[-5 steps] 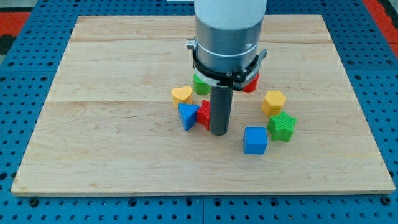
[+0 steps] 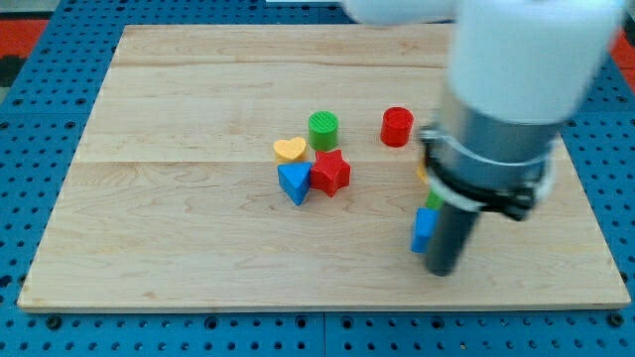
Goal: Drag the blue cube to the bottom of the red star
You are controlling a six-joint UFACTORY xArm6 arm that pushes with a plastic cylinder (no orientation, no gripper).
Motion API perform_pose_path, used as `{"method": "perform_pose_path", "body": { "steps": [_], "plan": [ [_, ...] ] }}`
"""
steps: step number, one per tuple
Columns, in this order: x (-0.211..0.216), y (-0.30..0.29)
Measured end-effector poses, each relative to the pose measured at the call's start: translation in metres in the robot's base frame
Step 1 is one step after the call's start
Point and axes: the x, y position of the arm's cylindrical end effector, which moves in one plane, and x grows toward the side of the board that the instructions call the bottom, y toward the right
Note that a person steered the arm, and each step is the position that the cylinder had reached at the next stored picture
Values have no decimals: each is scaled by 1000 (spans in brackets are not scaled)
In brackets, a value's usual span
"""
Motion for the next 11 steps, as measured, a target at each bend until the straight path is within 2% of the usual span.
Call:
{"method": "perform_pose_path", "body": {
  "steps": [1, 2, 4, 6, 7, 8, 9, 10, 11],
  "plan": [
    [-21, 33],
    [-38, -4],
    [-7, -6],
    [-68, -103],
    [-50, -56],
    [-24, 26],
    [-61, 66],
    [-76, 39],
    [-69, -4]
  ]
}}
